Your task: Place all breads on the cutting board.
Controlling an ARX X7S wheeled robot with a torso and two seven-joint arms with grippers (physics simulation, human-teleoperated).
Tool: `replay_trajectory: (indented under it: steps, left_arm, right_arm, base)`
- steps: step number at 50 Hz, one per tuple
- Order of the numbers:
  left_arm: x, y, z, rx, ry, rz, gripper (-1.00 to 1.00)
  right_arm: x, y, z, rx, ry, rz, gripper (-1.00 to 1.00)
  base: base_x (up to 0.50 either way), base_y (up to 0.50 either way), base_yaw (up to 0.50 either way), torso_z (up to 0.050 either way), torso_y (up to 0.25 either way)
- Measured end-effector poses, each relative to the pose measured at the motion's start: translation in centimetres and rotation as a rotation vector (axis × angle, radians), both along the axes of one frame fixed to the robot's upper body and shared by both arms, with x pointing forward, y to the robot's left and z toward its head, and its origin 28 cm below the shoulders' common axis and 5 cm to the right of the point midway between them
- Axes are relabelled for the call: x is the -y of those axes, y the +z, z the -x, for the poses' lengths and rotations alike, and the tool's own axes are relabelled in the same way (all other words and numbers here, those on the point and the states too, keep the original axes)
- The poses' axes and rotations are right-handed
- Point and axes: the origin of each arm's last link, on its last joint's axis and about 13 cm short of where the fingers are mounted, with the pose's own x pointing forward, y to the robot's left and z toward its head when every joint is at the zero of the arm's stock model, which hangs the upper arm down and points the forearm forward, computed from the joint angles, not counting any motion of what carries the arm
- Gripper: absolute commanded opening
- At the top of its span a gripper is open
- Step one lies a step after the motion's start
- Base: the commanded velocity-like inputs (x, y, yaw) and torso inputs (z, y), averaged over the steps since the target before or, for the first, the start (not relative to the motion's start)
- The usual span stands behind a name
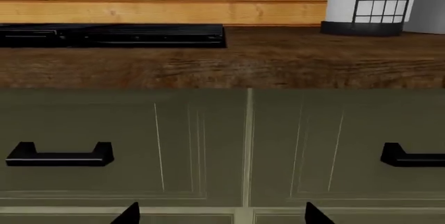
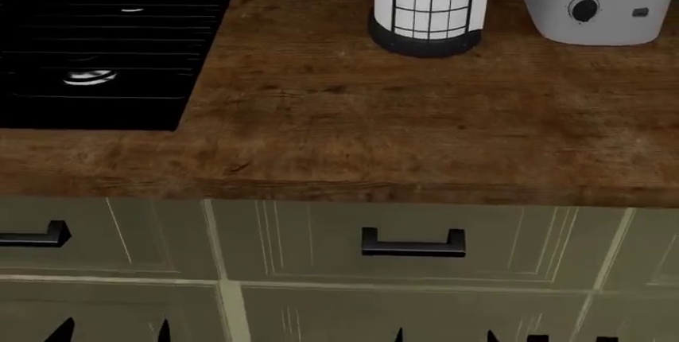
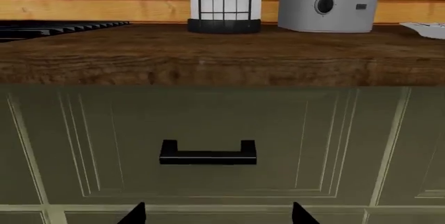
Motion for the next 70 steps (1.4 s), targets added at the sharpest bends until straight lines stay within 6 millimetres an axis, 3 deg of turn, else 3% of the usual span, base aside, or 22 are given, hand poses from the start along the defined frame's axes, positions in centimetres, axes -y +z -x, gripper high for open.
replay_trajectory:
  steps: [43, 51, 57, 70]
  left_arm:
    - [0.1, 0.0, 0.1, 0.022, -0.006, -0.021, 1.0]
    - [0.0, 0.4, 0.3, 0.016, 0.008, -0.04, 1.0]
    - [0.0, 2.2, 0.4, -0.006, 0.022, -0.062, 1.0]
    - [-0.3, 9.3, 0.5, -0.006, 0.01, -0.075, 1.0]
  right_arm:
    - [-0.1, 0.1, 0.0, 0.005, 0.006, 0.008, 1.0]
    - [-0.1, 0.7, 0.4, 0.0, 0.004, 0.019, 1.0]
    - [0.0, 2.8, 0.7, -0.004, 0.0, 0.044, 1.0]
    - [0.7, 9.3, 0.7, 0.018, 0.002, 0.062, 1.0]
  base:
    - [0.0, 0.0, 0.0, 0.047, 0.0]
    - [0.0, 0.0, 0.0, 0.0, 0.0]
    - [0.0, 0.0, 0.0, 0.0, 0.0]
    - [0.0, 0.0, 0.0, 0.0, 0.0]
